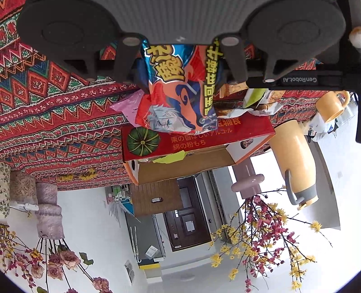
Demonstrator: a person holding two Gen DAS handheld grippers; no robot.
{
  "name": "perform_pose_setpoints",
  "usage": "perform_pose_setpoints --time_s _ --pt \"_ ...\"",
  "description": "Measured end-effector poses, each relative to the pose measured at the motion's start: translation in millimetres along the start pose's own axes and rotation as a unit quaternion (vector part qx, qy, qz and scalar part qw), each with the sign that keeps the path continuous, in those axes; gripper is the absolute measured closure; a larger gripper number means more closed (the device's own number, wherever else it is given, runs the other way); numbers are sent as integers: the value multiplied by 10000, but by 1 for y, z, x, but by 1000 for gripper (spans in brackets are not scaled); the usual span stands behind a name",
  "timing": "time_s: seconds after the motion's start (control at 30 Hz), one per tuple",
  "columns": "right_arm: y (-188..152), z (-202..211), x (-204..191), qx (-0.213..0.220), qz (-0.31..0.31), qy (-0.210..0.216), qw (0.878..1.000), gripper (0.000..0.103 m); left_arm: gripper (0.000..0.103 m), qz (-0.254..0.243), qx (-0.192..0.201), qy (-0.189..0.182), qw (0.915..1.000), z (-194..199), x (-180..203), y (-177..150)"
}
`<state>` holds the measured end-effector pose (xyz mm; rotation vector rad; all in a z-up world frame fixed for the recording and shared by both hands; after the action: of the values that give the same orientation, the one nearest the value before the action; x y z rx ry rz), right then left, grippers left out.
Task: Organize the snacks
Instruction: 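Grasp a green wrapped bar with the left tool while the right tool holds the chip bag, then carry the chip bag and green bar over the cardboard box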
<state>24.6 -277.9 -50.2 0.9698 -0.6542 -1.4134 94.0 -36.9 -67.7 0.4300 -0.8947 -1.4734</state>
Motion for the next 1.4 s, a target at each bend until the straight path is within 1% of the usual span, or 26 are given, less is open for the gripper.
perform_pose_setpoints --time_s 0.13,0.2,0.33,0.4,0.43,0.5,0.6,0.8,1.1,1.4 --pt "-1 0 4 -5 -40 -21 10000 50 4 -1 -56 3 10000 -4 2 -2" --pt "-2 -1 6 -10 -61 -33 10000 50 14 33 -111 -36 9999 -7 2 -2" --pt "-3 -1 7 -29 -71 -27 10000 50 25 139 -144 -242 9995 -8 2 -3" --pt "-4 -1 6 -35 -72 -22 10000 50 40 172 -147 -323 9992 -7 2 -2" --pt "-4 -1 6 -34 -73 -19 10000 50 42 192 -146 -340 9991 -6 1 -2" --pt "-4 0 6 -29 -72 -10 10000 50 54 223 -144 -367 9990 -6 1 -2" --pt "-4 0 6 -32 -75 -19 10000 50 59 126 -107 -311 9994 -4 2 -3" --pt "-5 4 5 -10 -56 -31 10000 50 64 52 -39 -332 9994 1 3 -3" --pt "-5 7 3 6 -29 -46 10000 50 65 -77 181 -230 9995 15 1 0" --pt "-5 8 1 5 -12 -58 10000 50 65 -109 416 -235 9988 28 -1 9"
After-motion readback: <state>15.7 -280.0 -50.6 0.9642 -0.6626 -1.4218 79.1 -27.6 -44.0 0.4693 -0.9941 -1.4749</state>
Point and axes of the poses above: each gripper's, at about its wrist camera, not at the fingertips, and z roughly against the way its jaws point, x to its right, y to its top, the point moved 4 cm from there along -z, roughly the way its jaws point, and after that the axes turned 8 degrees about -y, right-handed, at the moved point
